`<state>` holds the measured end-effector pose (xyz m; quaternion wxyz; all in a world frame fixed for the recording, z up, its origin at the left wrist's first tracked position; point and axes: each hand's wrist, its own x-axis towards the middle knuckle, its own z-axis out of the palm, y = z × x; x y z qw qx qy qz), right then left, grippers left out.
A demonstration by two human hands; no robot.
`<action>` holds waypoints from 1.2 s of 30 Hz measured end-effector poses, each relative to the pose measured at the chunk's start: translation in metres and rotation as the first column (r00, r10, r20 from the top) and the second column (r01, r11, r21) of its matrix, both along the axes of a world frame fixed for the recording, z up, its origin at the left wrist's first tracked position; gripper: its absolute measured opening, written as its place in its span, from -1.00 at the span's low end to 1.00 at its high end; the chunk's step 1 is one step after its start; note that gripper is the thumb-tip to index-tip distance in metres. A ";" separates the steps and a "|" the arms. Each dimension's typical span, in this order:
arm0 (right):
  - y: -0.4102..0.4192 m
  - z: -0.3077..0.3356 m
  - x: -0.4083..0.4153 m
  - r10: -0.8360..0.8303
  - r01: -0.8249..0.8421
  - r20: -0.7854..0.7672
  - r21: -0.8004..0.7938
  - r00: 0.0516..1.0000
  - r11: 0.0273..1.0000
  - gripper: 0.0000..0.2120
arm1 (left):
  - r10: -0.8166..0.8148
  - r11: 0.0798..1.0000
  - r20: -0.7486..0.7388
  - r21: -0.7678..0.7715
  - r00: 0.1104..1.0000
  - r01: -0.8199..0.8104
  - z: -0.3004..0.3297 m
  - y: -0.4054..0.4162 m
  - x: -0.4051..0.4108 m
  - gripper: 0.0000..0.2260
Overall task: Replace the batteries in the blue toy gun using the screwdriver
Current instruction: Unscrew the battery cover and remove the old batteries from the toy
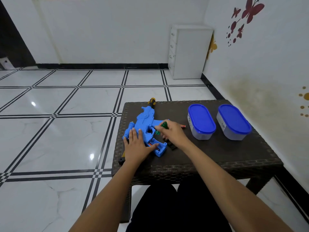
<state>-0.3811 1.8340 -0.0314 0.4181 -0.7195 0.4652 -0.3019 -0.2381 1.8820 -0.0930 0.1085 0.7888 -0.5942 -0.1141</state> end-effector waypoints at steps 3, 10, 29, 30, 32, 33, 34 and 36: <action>-0.017 0.015 0.009 0.091 -0.093 -0.123 -0.011 0.988 0.996 -0.70 | 0.004 1.000 -0.002 -0.003 1.000 -0.004 0.000 0.000 0.000 -0.15; -0.024 0.010 0.006 0.107 -0.105 -0.111 0.023 0.988 0.994 -0.74 | 0.008 1.000 -0.009 -0.014 1.000 -0.008 0.001 -0.001 0.000 -0.18; -0.055 0.031 0.036 0.111 -0.122 -0.223 -0.034 0.968 0.992 -0.62 | 0.002 0.999 -0.034 -0.037 0.999 -0.003 -0.002 0.000 0.002 -0.16; -0.055 0.033 0.031 0.028 -0.041 -0.158 -0.082 0.987 0.996 -0.63 | 0.003 0.999 -0.031 -0.035 1.000 -0.004 -0.002 0.000 0.002 -0.14; -0.057 0.041 0.020 -0.136 0.135 0.001 -0.140 0.991 0.981 -0.67 | 0.001 1.000 -0.024 -0.027 1.000 -0.001 -0.003 -0.001 0.002 -0.10; -0.058 0.045 0.017 -0.162 0.167 0.050 -0.138 0.986 0.976 -0.72 | -0.003 1.000 -0.024 -0.020 1.000 0.002 -0.003 -0.001 0.002 -0.08; -0.058 0.048 0.015 -0.142 0.146 0.041 -0.124 0.989 0.982 -0.77 | -0.006 1.000 -0.027 -0.014 1.000 0.006 -0.003 -0.001 0.002 -0.06; -0.052 0.049 0.015 -0.015 0.000 -0.150 -0.100 0.989 0.995 -0.84 | -0.017 1.000 -0.034 0.005 0.999 0.017 -0.001 0.000 0.002 -0.02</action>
